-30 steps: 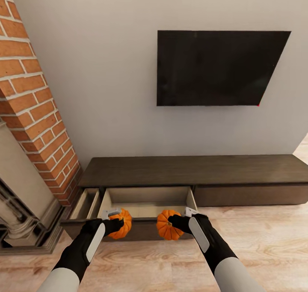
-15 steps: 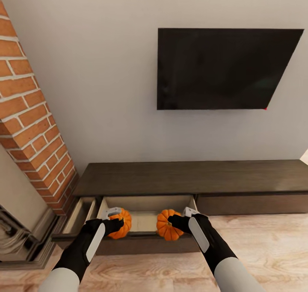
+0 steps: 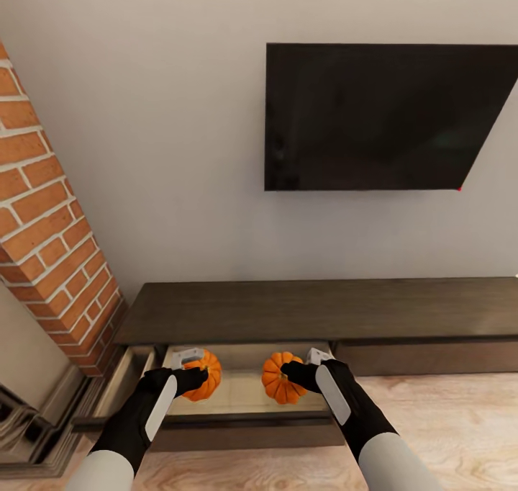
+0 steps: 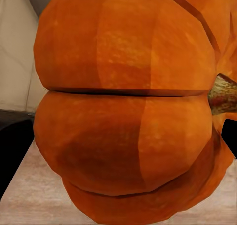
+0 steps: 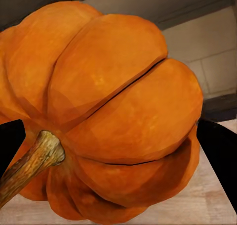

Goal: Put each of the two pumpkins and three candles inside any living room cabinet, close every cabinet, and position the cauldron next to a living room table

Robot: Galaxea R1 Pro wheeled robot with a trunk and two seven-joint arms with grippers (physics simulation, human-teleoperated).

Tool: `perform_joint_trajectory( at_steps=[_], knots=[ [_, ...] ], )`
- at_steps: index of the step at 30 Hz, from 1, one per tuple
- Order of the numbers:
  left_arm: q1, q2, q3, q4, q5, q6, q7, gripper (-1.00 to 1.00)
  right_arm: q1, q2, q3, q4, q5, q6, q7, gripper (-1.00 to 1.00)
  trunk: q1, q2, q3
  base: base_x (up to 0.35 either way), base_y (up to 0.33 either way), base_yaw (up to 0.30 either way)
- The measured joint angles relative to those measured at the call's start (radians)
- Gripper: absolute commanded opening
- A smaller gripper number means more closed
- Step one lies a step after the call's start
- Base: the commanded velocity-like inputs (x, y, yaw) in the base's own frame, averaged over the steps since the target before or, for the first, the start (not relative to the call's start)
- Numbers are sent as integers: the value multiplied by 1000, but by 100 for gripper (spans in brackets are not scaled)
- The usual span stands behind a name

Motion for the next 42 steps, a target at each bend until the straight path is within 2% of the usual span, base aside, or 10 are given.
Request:
perform_joint_trajectory(
  at_steps=[13, 15, 17, 19, 22, 25, 30, 33, 35, 42],
  knots=[
    [0, -6, -8, 5, -3, 1, 11, -100, 0, 5, 6, 0, 11, -5, -9, -100, 0, 0, 0, 92, 0, 0],
    [0, -8, -8, 24, -2, -4, 14, -100, 0, 16, 8, 0, 10, -6, -14, -100, 0, 0, 0, 2, 0, 0],
    [0, -8, -4, 68, -6, -35, 22, -100, 0, 44, 10, 1, 10, -7, -52, -100, 0, 0, 0, 0, 0, 0],
    [-1, -9, -1, 96, -9, -59, 57, -100, 1, 46, 9, 1, 40, 0, -148, -100, 0, 0, 0, 0, 0, 0],
    [-2, -11, 0, 105, -7, -68, 108, -100, 0, 46, 44, 1, 19, -8, -217, -100, 0, 0, 0, 0, 0, 0],
    [-2, -11, -1, 107, -4, -90, 125, -100, 0, 46, 94, 0, 18, -13, -236, -100, 0, 0, 0, 0, 0, 0],
    [-2, -12, -2, 108, -2, -113, 129, -100, -15, 46, 112, -4, 19, -6, -274, -100, 0, 0, 0, 0, 0, 0],
    [-2, -12, -2, 107, -2, -115, 130, -100, -63, 46, 140, -3, 32, 13, -399, -100, 0, 0, 0, 0, 0, 0],
    [-2, -12, -2, 108, -2, -115, 130, -100, -75, 46, 175, -3, 10, 24, -475, -100, 0, 0, 0, 0, 0, 0],
    [-2, -13, -2, 108, 2, -125, 130, -100, -79, 46, 199, -1, -2, 33, -513, -100, 0, 0, 0, 0, 0, 0]
  ],
)
